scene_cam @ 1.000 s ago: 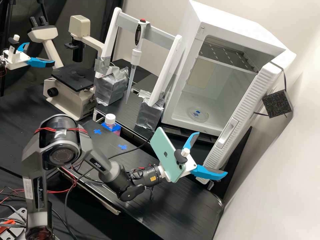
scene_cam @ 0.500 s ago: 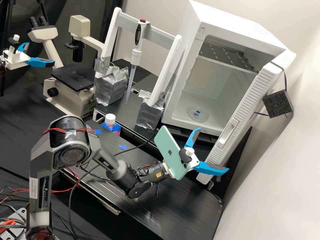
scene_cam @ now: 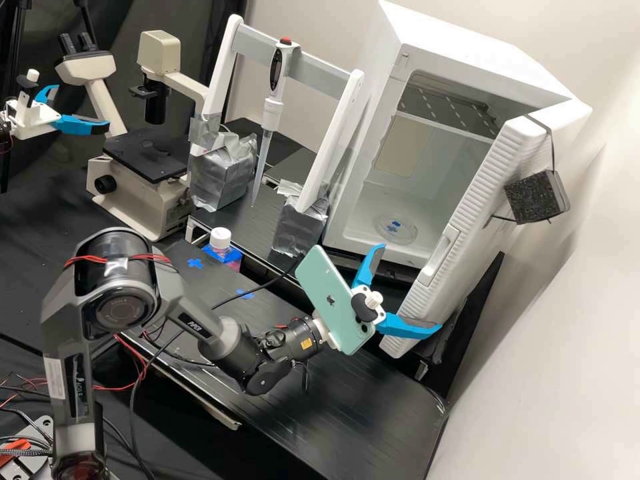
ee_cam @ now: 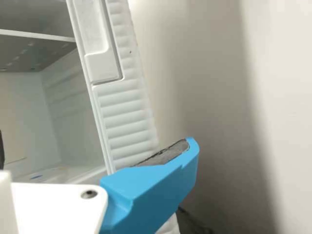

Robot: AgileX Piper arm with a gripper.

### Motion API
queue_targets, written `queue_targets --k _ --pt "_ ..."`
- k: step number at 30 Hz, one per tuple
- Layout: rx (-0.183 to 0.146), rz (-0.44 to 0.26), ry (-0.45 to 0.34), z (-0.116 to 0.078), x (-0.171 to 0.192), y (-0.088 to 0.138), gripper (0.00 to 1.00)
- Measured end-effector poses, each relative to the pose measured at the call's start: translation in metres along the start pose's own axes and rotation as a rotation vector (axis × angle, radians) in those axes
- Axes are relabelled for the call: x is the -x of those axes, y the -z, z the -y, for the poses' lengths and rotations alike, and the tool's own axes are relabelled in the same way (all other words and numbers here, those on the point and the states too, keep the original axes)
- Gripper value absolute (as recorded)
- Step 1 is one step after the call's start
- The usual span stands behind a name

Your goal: Close the door

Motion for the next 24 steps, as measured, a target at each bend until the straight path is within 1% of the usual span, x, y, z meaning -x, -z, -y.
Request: queue_targets --k 5,12,14,18,20,24 --pt "-0.023 -0.024 0.047 0.008 0.006 0.011 1.00" --pt "-0.003 -0.079 0.142 0.024 0.014 0.030 1.00" --pt "0.003 -0.126 0.158 0.026 0.015 0.039 1.00" --pt "-0.007 -0.217 0.166 0.031 0.020 0.057 1.00" --pt "-0.014 -0.245 0.177 0.035 0.021 0.063 1.00" --pt "-0.024 -0.271 0.212 0.045 0.022 0.070 1.00"
